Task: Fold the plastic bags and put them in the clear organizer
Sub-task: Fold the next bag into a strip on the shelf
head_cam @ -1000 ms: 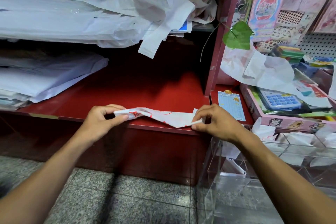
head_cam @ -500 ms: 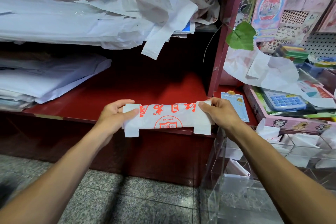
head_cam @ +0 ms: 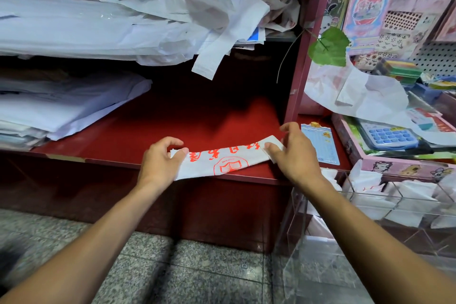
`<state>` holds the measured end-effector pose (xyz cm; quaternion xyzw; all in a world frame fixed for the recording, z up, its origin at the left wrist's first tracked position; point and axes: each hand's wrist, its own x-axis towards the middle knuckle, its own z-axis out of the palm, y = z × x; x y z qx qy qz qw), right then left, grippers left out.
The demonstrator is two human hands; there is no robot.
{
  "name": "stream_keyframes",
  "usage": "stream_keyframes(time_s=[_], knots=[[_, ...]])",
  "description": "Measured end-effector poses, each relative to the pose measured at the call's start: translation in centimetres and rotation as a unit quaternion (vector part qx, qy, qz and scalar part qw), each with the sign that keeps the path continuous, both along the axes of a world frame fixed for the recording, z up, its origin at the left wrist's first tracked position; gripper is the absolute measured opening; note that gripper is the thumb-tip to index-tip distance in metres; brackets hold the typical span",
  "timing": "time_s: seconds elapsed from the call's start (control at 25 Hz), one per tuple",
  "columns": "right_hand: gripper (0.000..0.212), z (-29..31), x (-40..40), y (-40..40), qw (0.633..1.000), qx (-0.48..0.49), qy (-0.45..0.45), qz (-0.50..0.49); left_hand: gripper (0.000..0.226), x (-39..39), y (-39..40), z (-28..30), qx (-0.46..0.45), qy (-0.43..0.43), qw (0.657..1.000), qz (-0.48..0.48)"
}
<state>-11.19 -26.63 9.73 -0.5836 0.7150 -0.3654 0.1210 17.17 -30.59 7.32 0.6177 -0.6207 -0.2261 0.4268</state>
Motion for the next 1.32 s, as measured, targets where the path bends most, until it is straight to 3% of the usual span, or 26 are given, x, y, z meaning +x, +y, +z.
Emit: stream_keyframes(time_s=[0.12, 0.24, 0.36, 0.48, 0.6, 0.68, 0.76, 0.84, 0.88, 0.96, 1.04, 1.12, 1.32], knots=[[0.032, 0.4, 0.9, 0.4, 0.979, -0.074, 0.191, 0.005, 0.005, -0.3, -0.2, 0.1, -0.016, 0.041, 0.996, 0.08], [0.033, 0.4, 1.9, 1.0, 0.969, -0.041, 0.21, 0.122, 0.006, -1.3, 0.1, 0.3, 0.029, 0.11, 0.987, 0.113], [0.05, -0.4, 3.0, 1.8, 0.937, 0.005, 0.263, 0.229, 0.019, -3.5, 1.4, 1.5, 0.12, 0.19, 0.972, 0.074], [0.067, -1.2, 4.4, 2.5, 0.913, -0.017, 0.305, 0.272, 0.022, -5.7, 3.1, 2.6, 0.194, 0.252, 0.947, 0.042], [0.062, -2.3, 5.3, 2.8, 0.908, -0.04, 0.326, 0.259, 0.018, -7.3, 4.8, 3.6, 0.262, 0.301, 0.917, -0.005], [0.045, -2.6, 5.0, 2.7, 0.922, -0.045, 0.305, 0.236, 0.02, -7.6, 5.6, 4.2, 0.301, 0.266, 0.912, -0.087], [0.025, -2.5, 4.1, 2.6, 0.938, -0.043, 0.261, 0.225, 0.025, -7.0, 5.3, 4.4, 0.266, 0.135, 0.943, -0.15], [0.012, -2.6, 3.2, 2.5, 0.949, -0.045, 0.211, 0.229, 0.019, -5.4, 4.2, 3.8, 0.101, -0.028, 0.984, -0.144], [0.01, -2.6, 2.9, 2.4, 0.952, -0.045, 0.191, 0.234, 0.023, -4.5, 3.8, 3.5, 0.009, -0.095, 0.983, -0.159], [0.012, -2.6, 2.8, 2.3, 0.955, -0.042, 0.159, 0.245, 0.051, -3.3, 3.5, 2.3, -0.074, -0.207, 0.938, -0.268], [0.016, -2.5, 2.7, 2.2, 0.956, -0.039, 0.13, 0.26, 0.064, -3.5, 3.4, 0.6, -0.069, -0.276, 0.902, -0.324], [0.02, -2.4, 2.6, 2.3, 0.958, -0.036, 0.101, 0.266, 0.049, -4.1, 3.3, -0.5, -0.095, -0.268, 0.909, -0.306], [0.02, -1.8, 2.4, 2.6, 0.978, -0.035, -0.004, 0.206, 0.016, -4.9, 3.2, 0.2, -0.074, -0.098, 0.96, -0.251]])
